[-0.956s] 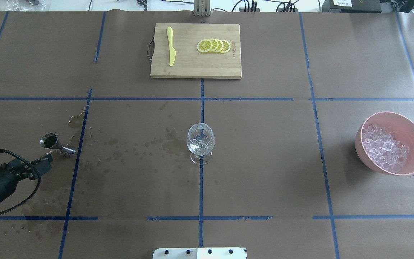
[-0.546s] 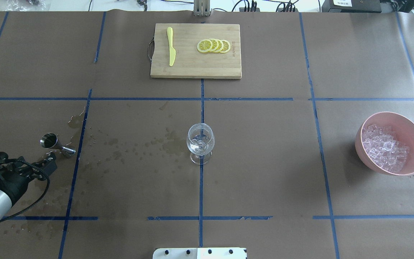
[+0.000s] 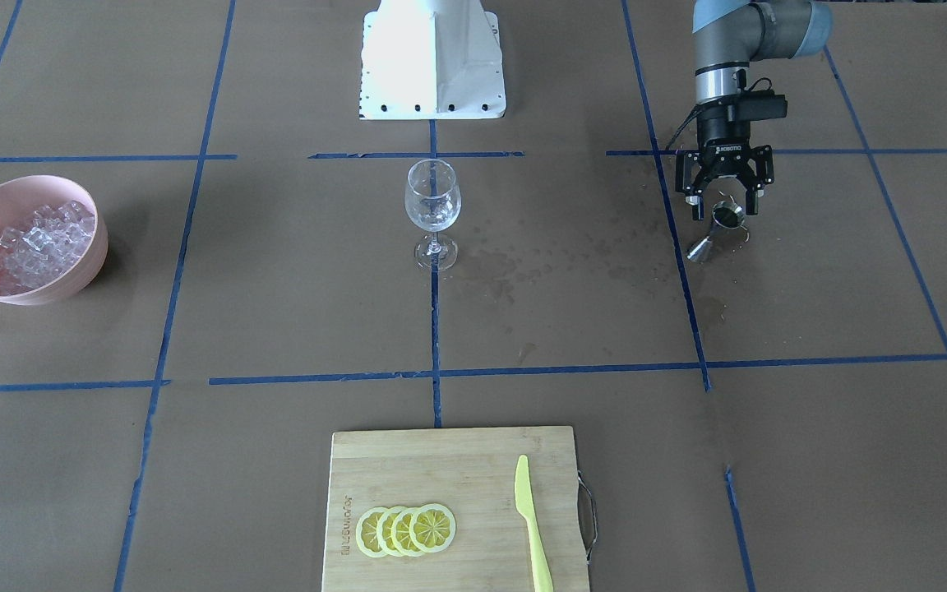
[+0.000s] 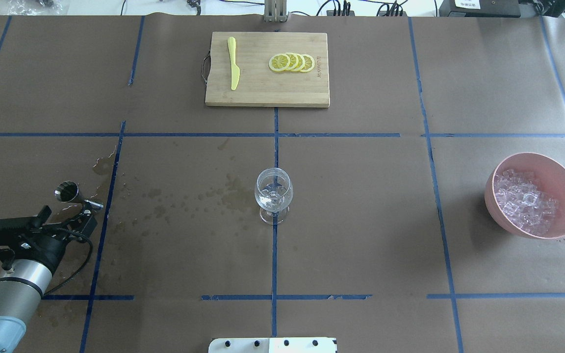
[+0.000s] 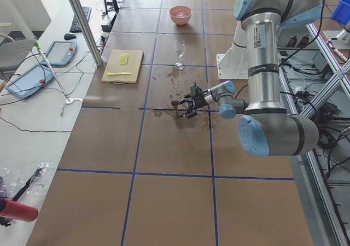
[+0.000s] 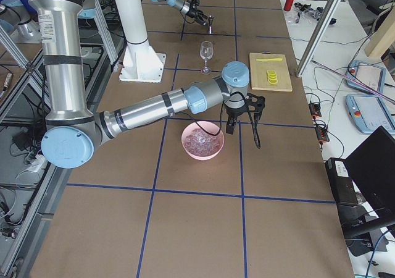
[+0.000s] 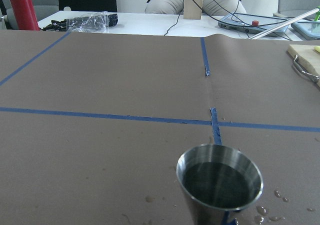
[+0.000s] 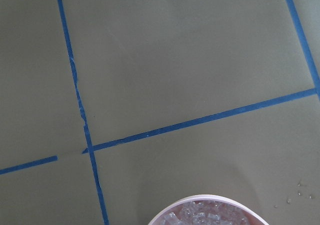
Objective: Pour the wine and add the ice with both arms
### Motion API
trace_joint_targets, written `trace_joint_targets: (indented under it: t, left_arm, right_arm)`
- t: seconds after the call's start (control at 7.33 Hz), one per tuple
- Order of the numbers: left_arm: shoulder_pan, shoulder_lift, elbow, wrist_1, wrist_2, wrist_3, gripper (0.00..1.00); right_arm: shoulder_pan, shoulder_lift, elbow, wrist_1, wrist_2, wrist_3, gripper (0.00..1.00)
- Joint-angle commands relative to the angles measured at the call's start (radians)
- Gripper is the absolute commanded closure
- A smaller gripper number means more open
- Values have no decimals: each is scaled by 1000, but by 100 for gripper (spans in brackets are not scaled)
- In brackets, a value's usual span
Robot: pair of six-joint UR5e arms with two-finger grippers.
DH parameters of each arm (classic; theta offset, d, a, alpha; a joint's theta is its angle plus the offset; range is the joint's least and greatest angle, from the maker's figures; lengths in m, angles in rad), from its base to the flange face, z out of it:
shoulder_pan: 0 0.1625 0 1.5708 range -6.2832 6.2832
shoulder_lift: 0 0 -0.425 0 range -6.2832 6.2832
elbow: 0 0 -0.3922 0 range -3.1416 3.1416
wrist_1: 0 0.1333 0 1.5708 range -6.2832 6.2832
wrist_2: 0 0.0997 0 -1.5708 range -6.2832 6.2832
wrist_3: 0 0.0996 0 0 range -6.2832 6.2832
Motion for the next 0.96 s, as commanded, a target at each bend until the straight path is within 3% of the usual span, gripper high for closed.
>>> trace_joint_targets:
  t: [0.0,0.41,0.82]
  left_arm:
    - [3,-67,87,3,81,-1,5]
    - [3,-95,99,1,149,-7,5]
    - [3,-138,185,1,193,-27,18]
  right_arm:
    - [-43,3,35,0,-2,86,0]
    - [-96,3,61,0,-47,143,0]
    - [-127,5,60,1,-75,159,0]
